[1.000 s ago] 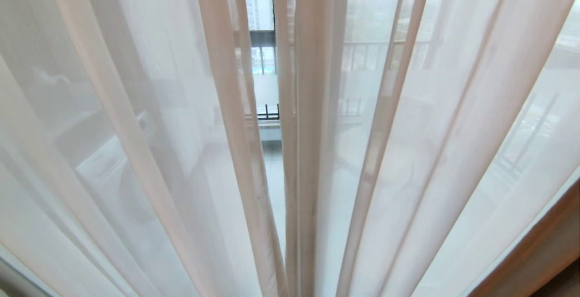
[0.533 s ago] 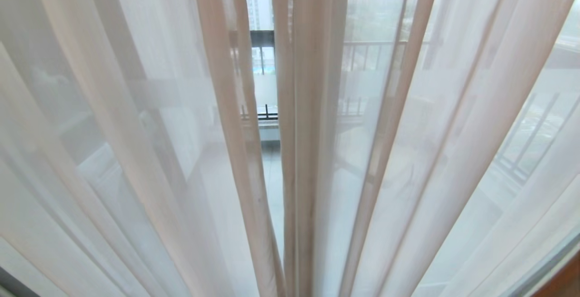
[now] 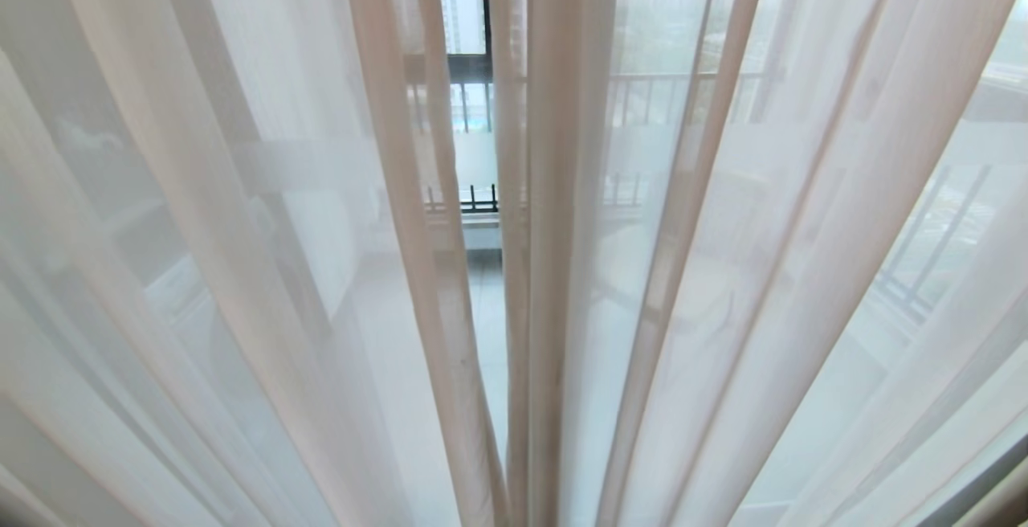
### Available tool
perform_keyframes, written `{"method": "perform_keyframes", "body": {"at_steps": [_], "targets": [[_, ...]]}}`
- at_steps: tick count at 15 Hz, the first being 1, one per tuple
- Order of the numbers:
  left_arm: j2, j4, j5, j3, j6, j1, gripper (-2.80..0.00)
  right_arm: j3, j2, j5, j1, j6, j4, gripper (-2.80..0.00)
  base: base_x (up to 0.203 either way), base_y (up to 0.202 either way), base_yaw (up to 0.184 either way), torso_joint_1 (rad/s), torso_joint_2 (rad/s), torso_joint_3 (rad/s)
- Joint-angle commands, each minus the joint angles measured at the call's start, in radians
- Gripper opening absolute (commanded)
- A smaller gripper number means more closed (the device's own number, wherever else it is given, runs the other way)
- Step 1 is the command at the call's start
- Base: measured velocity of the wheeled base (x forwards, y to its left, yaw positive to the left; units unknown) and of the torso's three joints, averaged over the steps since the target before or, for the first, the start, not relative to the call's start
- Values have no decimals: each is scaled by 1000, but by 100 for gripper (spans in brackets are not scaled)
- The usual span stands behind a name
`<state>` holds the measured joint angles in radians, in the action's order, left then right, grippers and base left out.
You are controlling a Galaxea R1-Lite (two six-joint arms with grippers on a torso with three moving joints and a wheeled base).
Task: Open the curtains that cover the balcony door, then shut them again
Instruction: Pull the outer curtains open on both sides
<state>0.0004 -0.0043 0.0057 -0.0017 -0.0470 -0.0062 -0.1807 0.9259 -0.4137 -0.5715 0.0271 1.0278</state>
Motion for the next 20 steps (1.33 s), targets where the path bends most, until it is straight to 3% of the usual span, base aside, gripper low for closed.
{"method": "perform_keyframes", "body": {"at_steps": [1,4,6,8,14,16,20], "targets": [[0,0,0,0,-1,0,-280,52,-53,98,170,-34,-14,-280,0,0,0,0,0,0],[0,0,0,0,-1,0,-280,98,-160,251,365,-89,-128,-280,0,0,0,0,0,0],[0,0,0,0,-1,0,-280,130,-241,309,429,-106,-216,-280,0,0,0,0,0,0],[0,0,0,0,-1,0,-280,161,-343,328,467,-109,-298,-280,0,0,0,0,0,0],[0,0,0,0,-1,0,-280,180,-673,339,553,-115,-732,-280,0,0,0,0,0,0],[0,0,0,0,-1,0,-280,181,-717,393,588,-116,-853,-280,0,0,0,0,0,0],[0,0,0,0,-1,0,-280,181,-774,433,587,-112,-980,-280,0,0,0,0,0,0]]}}
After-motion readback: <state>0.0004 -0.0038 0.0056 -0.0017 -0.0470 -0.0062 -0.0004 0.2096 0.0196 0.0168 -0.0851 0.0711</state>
